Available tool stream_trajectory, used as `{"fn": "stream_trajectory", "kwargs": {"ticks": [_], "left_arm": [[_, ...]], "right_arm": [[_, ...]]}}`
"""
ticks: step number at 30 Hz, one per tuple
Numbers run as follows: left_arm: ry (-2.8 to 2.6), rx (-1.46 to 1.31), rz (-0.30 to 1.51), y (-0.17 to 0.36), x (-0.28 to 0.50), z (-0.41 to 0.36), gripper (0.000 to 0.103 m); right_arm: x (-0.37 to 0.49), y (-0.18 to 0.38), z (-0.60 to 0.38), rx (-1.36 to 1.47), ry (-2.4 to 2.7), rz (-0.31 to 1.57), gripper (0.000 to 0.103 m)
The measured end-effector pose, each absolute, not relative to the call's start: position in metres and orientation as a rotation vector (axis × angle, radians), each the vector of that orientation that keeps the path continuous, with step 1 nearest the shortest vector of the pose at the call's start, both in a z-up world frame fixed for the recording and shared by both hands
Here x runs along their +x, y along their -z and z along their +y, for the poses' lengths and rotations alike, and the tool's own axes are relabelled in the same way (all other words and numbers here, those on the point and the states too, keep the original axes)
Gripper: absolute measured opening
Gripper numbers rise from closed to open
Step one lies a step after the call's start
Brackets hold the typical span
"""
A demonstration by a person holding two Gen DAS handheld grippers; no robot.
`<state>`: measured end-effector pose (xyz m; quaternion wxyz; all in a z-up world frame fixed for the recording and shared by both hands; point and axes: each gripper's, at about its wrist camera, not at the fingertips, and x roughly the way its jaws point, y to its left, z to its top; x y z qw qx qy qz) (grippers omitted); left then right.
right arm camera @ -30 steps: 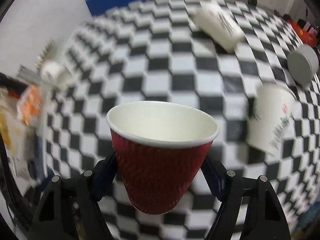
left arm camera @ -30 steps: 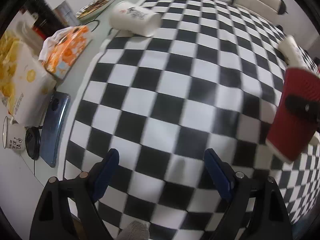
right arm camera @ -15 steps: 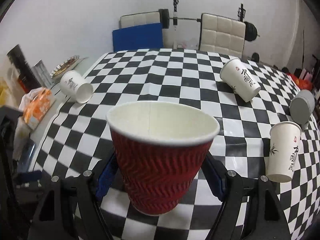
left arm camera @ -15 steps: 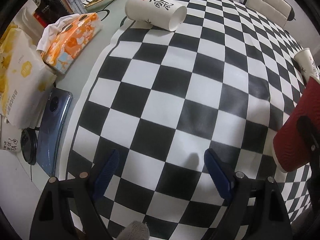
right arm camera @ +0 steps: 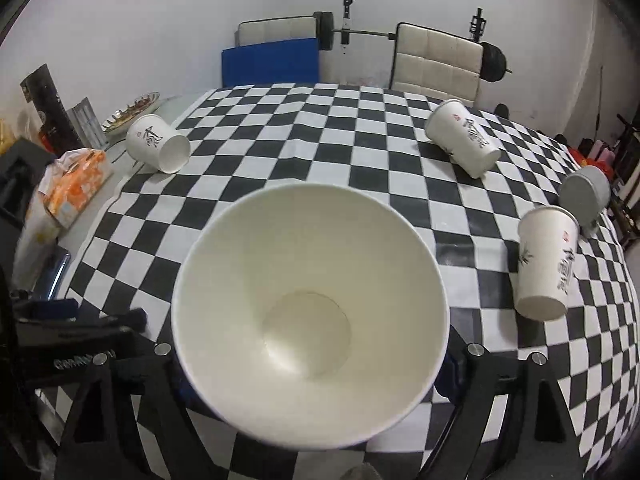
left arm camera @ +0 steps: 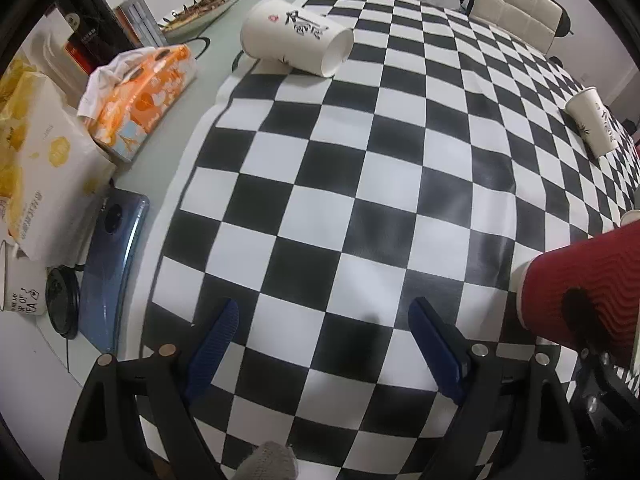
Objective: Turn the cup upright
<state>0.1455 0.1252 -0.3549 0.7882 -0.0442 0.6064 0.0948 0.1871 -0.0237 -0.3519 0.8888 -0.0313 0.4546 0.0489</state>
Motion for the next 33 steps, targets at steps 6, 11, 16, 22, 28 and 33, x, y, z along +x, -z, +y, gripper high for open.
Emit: {"fn": "stream_trajectory", "kwargs": {"ticks": [6, 11, 16, 22, 28, 33], "left_arm": [[-0.198, -0.081, 1.249, 0.33, 0.124, 0.12, 0.087], [-0.18, -0.06, 1.21, 0.3, 0.117, 0.113, 0.09], [-0.148, -0.023, 1.161, 0.269, 0.098, 0.101, 0.09], [-0.125, -0.005, 1.1, 0.225, 0.067, 0.085, 0.09], [-0.124, -0.018, 1.013, 0.16, 0.025, 0.067, 0.09], [-0.133, -0.034, 0.935, 0.097, -0.018, 0.054, 0.09]], "right_arm": [[0.172, 0.337, -0.03, -0.051, -0.055, 0.952, 0.09], [0.15, 0.314, -0.042, -0.022, -0.007, 0.971, 0.09], [0.121, 0.29, -0.065, 0.021, 0.055, 1.018, 0.091], [0.084, 0.25, -0.09, 0.022, 0.084, 1.06, 0.091], [0.04, 0.176, -0.109, -0.015, 0.072, 1.042, 0.091], [0.001, 0.11, -0.121, -0.042, 0.076, 0.997, 0.091]]}}
